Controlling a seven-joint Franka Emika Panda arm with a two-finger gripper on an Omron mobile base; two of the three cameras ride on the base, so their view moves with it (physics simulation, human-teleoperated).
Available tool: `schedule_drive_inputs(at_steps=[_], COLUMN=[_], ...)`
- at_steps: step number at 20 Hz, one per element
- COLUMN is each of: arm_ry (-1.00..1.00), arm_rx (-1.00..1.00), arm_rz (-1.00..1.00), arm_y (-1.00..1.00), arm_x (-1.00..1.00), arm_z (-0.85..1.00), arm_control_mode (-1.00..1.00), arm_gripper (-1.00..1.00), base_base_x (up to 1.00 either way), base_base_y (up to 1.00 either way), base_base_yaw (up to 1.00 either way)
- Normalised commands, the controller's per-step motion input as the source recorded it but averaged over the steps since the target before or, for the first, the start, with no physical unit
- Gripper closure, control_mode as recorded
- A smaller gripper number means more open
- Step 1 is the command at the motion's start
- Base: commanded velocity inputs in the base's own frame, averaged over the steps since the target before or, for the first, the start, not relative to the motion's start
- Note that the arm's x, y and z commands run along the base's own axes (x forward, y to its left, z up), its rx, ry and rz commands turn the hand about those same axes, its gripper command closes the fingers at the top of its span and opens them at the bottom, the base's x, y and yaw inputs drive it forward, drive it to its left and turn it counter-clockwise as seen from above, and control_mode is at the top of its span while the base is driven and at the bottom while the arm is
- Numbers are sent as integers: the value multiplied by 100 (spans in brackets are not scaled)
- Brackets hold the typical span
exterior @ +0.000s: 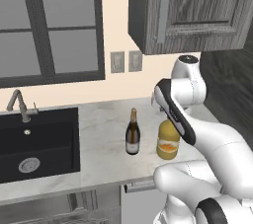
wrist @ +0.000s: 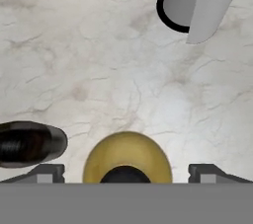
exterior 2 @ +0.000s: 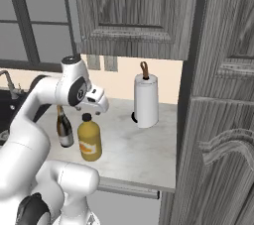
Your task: There is a wine glass and glass cup on the dining counter. Place the wine bottle next to the wine glass and the juice bottle next to the glass cup.
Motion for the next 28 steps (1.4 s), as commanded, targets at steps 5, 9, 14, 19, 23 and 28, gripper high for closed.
schedule_drive_inputs(at_steps=[5,9,14,19,23,28], arm_ry=[0,0,0,0,0,3], arm_rx=[0,0,0,0,1,4], arm_rz=[-9,-9,-8,-4,-3,-5], arm_y=[0,0,0,0,0,0], arm_x=[-16,-12,-1,3,-1,-2], arm_z=[-7,-10,-7,-12,-6,-7], arm_control_mode=[-100,-100,-100,-100,-100,-100], arm_gripper=[-100,-100,-100,-100,-100,-100], base_base_x=[0,0,0,0,0,0], base_base_y=[0,0,0,0,0,0], base_base_yaw=[0,0,0,0,0,0])
